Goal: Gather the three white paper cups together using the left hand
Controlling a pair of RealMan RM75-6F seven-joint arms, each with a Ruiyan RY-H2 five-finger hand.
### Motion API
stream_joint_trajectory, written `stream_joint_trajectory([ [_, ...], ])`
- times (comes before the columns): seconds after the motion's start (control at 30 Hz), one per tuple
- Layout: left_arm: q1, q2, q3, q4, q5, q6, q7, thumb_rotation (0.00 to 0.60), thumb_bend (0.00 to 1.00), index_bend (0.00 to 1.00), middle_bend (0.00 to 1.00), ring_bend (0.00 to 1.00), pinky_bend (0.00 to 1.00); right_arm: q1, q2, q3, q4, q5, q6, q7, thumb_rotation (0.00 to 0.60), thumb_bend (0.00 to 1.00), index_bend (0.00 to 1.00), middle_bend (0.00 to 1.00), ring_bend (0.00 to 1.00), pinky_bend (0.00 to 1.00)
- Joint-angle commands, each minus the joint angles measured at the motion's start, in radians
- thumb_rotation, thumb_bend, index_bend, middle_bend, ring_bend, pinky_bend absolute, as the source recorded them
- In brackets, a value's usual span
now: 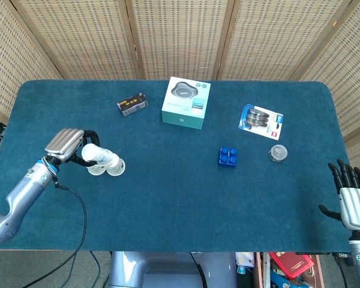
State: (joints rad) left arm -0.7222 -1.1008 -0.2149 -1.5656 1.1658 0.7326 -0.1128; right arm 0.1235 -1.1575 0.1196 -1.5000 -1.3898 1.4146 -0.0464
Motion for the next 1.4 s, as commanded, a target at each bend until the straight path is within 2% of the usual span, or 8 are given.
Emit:
stream_joint_trajectory([
  [0.03, -0.002, -0.026, 0.006, 0.029, 0.01, -0.003, -0.021, 0.6, 0.21, 0.5, 0.46, 0.5, 0.47, 0.0, -0.001, -0.001, 0.0, 0.0, -0.001, -0.001, 0.6, 0.0, 0.0, 0.0, 0.0, 0.0],
  [0.7, -0.03, -0.057, 0.024, 0.072, -0.05, -0.03, 0.012, 0.6, 0.21, 0.5, 0.46, 0.5, 0.47, 0.0, -0.001, -0.001, -0.001, 0.004, -0.002, -0.008, 0.6, 0.0, 0.0, 0.0, 0.0, 0.0],
  [0.87, -0.039, -0.065, 0.028, 0.076, -0.049, -0.049, 0.003, 0.6, 0.21, 0.5, 0.41, 0.45, 0.45, 0.0, 0.0, 0.0, -0.003, 0.005, -0.003, -0.006, 0.6, 0.0, 0.0, 0.0, 0.0, 0.0],
  [0.93, -0.042, -0.066, 0.034, 0.078, -0.046, -0.051, 0.012, 0.6, 0.21, 0.47, 0.31, 0.37, 0.39, 0.0, 0.001, -0.001, -0.003, 0.005, -0.002, -0.005, 0.6, 0.0, 0.0, 0.0, 0.0, 0.0],
  [1.0, -0.044, -0.064, 0.038, 0.076, -0.048, -0.053, 0.021, 0.6, 0.21, 0.37, 0.18, 0.27, 0.3, 0.0, 0.001, -0.001, -0.003, 0.004, -0.002, -0.003, 0.6, 0.0, 0.0, 0.0, 0.0, 0.0],
  [1.1, -0.044, -0.058, 0.038, 0.066, -0.056, -0.047, 0.028, 0.6, 0.21, 0.24, 0.08, 0.2, 0.24, -0.001, 0.002, -0.002, -0.004, 0.002, 0.001, -0.002, 0.6, 0.0, 0.0, 0.0, 0.0, 0.0],
  [1.3, -0.038, -0.046, 0.034, 0.045, -0.064, -0.023, 0.037, 0.6, 0.21, 0.03, 0.0, 0.05, 0.17, -0.003, 0.004, -0.002, -0.006, -0.002, 0.005, 0.001, 0.6, 0.0, 0.0, 0.0, 0.0, 0.0],
  [1.4, -0.029, -0.022, 0.027, 0.021, -0.057, -0.011, 0.018, 0.6, 0.21, 0.0, 0.0, 0.0, 0.1, -0.004, 0.006, -0.002, -0.008, -0.003, 0.007, 0.003, 0.6, 0.0, 0.0, 0.0, 0.0, 0.0],
])
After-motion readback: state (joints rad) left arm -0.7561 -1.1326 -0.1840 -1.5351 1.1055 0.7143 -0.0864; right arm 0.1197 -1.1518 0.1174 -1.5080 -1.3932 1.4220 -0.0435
